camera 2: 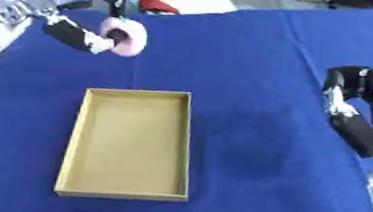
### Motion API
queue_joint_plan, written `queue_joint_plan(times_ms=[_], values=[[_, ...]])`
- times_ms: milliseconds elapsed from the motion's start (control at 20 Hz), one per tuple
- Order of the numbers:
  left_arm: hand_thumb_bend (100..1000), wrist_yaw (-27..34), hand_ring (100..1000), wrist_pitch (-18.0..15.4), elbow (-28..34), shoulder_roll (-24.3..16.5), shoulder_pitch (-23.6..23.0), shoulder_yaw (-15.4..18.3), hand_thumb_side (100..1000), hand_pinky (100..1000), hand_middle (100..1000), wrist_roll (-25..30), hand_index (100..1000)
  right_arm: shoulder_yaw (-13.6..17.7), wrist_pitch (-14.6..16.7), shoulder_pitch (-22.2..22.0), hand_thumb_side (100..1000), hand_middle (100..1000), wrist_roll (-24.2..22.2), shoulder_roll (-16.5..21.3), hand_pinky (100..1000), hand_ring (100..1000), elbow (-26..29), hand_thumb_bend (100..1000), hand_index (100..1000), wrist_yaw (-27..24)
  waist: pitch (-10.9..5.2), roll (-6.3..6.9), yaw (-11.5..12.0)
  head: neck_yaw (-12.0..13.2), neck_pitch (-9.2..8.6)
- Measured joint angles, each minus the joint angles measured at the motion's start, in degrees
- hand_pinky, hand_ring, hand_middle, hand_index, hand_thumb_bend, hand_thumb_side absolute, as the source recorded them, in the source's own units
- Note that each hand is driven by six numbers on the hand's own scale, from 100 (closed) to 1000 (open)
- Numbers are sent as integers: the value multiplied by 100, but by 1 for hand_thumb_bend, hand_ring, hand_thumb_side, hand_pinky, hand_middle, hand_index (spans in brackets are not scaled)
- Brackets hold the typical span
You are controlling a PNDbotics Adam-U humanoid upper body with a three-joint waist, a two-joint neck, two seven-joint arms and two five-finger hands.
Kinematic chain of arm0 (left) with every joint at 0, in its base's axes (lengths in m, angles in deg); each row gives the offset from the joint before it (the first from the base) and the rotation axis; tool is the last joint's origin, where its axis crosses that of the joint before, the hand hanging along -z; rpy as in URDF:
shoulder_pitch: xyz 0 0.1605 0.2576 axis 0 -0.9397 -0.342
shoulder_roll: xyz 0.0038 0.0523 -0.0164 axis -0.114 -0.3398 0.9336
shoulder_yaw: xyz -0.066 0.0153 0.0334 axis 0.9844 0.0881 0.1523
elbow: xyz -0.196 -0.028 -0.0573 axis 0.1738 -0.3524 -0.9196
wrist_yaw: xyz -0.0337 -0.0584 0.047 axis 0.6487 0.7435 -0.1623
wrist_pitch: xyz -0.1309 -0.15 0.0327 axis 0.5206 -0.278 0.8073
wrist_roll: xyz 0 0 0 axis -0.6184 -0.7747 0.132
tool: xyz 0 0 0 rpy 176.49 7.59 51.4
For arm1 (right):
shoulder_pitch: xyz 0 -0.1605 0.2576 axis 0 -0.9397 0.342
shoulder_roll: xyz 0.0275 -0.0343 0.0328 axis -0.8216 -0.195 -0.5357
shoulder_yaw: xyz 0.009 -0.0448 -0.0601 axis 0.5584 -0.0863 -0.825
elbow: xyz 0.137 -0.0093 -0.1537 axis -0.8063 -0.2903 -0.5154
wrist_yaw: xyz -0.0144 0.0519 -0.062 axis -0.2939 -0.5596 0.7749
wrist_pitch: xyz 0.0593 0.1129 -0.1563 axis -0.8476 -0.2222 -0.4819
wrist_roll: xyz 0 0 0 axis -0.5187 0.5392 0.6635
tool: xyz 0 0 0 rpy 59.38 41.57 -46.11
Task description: Pick up objects on the table and place them in the box.
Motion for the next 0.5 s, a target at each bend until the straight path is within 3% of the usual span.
queue_joint_plan(times_ms=[300,400,500], values=[[100,-261,576,-187,-279,164,-147,-377,412,648,517,320,618,-3,3,2,701,508,-20,-41,504,552,0,100,686,0,-2,-35,-38,1,1],[100,-399,591,-317,-458,237,-219,-516,448,658,540,496,639,-4,3,3,702,507,-23,-44,504,551,0,100,685,0,-2,-38,-38,1,1],[100,-504,628,-449,-622,293,-289,-609,507,683,603,701,709,-5,8,3,708,507,-30,-46,504,551,-1,100,685,0,-2,-41,-39,1,1]])
